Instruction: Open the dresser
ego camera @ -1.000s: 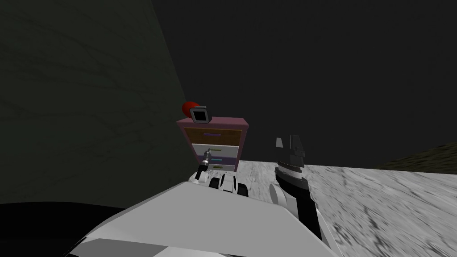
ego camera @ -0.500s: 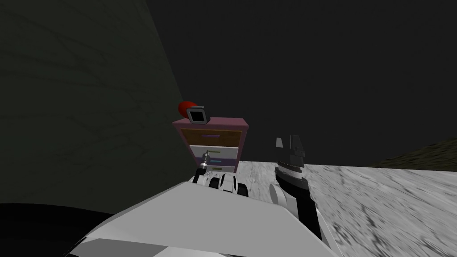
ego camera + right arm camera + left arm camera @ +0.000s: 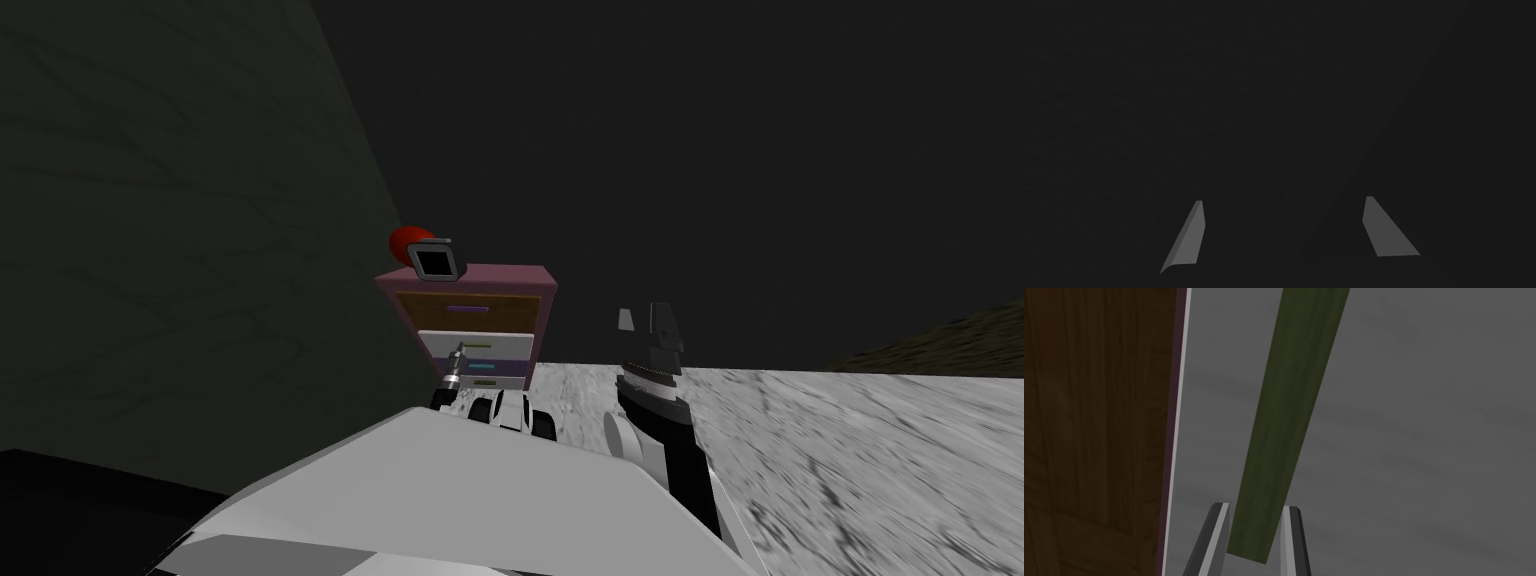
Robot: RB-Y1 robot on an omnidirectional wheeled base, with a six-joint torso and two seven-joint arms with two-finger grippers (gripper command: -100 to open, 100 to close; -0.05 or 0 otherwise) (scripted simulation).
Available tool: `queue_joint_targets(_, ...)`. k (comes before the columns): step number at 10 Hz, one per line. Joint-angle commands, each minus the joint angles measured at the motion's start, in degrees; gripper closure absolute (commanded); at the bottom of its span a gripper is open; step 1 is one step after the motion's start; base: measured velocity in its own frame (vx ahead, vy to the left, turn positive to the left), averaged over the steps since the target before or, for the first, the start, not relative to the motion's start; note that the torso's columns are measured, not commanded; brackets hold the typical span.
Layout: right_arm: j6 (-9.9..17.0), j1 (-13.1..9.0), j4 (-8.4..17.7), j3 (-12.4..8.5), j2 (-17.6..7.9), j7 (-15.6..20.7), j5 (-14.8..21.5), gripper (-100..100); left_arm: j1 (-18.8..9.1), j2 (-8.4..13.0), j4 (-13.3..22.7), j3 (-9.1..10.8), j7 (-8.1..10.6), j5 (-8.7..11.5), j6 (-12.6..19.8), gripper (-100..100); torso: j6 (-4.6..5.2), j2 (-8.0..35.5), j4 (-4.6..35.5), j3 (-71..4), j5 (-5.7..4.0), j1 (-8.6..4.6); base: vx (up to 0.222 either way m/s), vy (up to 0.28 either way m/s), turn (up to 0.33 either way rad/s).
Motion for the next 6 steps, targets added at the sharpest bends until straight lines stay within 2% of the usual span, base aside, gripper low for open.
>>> queue_joint_targets(1, 0.00, 0.00, 0.00, 0.00, 0.00, 0.00, 0.00, 0, 4.07, -0.33, -3.81, -0.99, -0.14, 0.24, 0.92, 100, -0.02, 0.01, -0.02, 0.01, 0.02, 0.04, 0.037, -0.008, -0.039)
queue_joint_targets(2, 0.00, 0.00, 0.00, 0.00, 0.00, 0.00, 0.00, 0, 5.10, -0.33, -3.81, -0.99, -0.14, 0.24, 0.92, 100, 0.02, -0.06, 0.02, -0.03, 0.00, 0.02, 0.045, -0.001, -0.018)
queue_joint_targets(3, 0.00, 0.00, 0.00, 0.00, 0.00, 0.00, 0.00, 0, 6.67, -0.44, -6.29, -1.71, -0.26, 0.47, 0.82, 100, 0.02, -0.10, -0.01, -0.04, 0.02, 0.03, 0.056, 0.006, -0.029)
queue_joint_targets(6, 0.00, 0.00, 0.00, 0.00, 0.00, 0.00, 0.00, 0, 11.54, -0.56, -9.79, -2.44, -0.37, 0.71, 0.73, 100, 0.06, 0.02, 0.13, 0.00, -0.04, -0.02, 0.051, 0.010, -0.034)
